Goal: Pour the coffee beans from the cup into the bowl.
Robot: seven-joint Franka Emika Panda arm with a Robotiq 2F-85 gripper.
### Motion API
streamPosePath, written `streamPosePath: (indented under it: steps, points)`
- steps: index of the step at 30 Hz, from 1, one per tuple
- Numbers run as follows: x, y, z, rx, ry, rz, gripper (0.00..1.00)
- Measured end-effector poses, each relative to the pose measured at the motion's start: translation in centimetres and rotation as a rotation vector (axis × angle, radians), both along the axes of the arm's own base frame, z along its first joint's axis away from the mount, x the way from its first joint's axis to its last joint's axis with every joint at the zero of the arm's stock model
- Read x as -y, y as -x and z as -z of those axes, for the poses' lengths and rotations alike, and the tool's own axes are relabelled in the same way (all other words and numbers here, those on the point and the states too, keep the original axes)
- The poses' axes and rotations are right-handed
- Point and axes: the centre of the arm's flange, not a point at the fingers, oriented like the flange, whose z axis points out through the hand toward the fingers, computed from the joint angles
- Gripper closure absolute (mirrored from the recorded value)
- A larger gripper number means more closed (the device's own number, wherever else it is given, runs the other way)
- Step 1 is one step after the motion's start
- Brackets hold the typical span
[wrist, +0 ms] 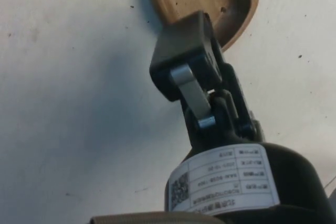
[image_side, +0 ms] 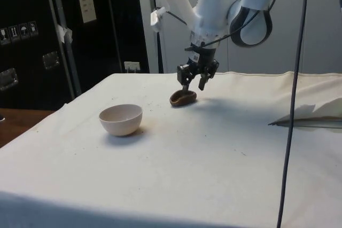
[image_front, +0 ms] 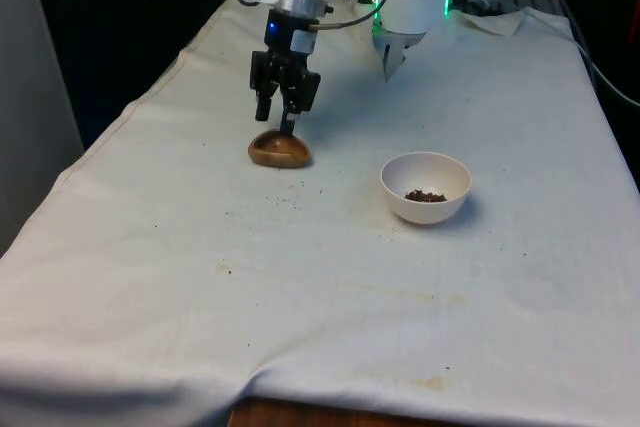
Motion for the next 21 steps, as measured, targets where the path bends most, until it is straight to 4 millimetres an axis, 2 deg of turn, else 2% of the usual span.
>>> streamPosePath:
  steps: [3,4,7,11,21]
  points:
    - [0.0,0.1,0.0,0.000,-0.001,0.000,0.16]
    - [0.0,0.1,0.0,0.000,-0.001,0.000,0.16]
    - [-0.1,0.1,-0.1,0.002,-0.002,0.000,0.01]
    - [0.0,-0.2,-0.5,0.009,0.002,-0.002,0.00]
    - [-0.4,-2.2,-2.5,-0.009,0.045,-0.012,0.00]
